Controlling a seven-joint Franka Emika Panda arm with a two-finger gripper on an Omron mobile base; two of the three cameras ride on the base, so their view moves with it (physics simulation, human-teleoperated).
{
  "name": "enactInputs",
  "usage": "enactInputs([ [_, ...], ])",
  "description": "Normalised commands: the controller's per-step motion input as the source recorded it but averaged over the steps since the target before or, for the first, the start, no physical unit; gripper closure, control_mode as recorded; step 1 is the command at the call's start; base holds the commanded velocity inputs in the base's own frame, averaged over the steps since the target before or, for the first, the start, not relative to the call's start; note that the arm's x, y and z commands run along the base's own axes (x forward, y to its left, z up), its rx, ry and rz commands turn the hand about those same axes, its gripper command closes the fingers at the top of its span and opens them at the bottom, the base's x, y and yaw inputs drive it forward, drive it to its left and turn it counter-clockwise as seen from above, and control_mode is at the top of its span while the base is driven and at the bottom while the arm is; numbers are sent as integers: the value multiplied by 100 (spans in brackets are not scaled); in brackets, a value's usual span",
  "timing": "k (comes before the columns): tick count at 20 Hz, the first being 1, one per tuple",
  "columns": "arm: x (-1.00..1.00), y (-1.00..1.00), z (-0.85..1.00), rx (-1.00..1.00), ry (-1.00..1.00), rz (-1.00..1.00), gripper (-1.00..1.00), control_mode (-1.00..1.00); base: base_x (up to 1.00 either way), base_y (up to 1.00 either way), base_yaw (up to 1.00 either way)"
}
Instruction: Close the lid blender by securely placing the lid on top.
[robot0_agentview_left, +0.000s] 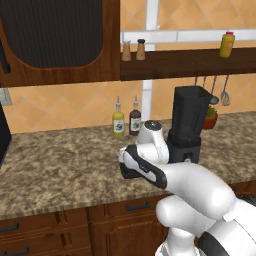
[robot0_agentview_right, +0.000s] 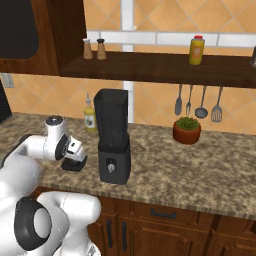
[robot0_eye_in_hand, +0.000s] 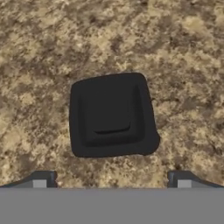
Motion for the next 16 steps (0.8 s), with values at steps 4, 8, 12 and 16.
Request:
enactInputs([
  [4,21,0,-6,-1,18,-2,-100,-100,0,0,0],
  [8,0,0,-37,-1,15,0,-100,-100,0,0,0],
  [12,1,0,-26,0,4,0,-100,-100,0,0,0],
  [16,6,0,-33,-1,7,0,-100,-100,0,0,0],
])
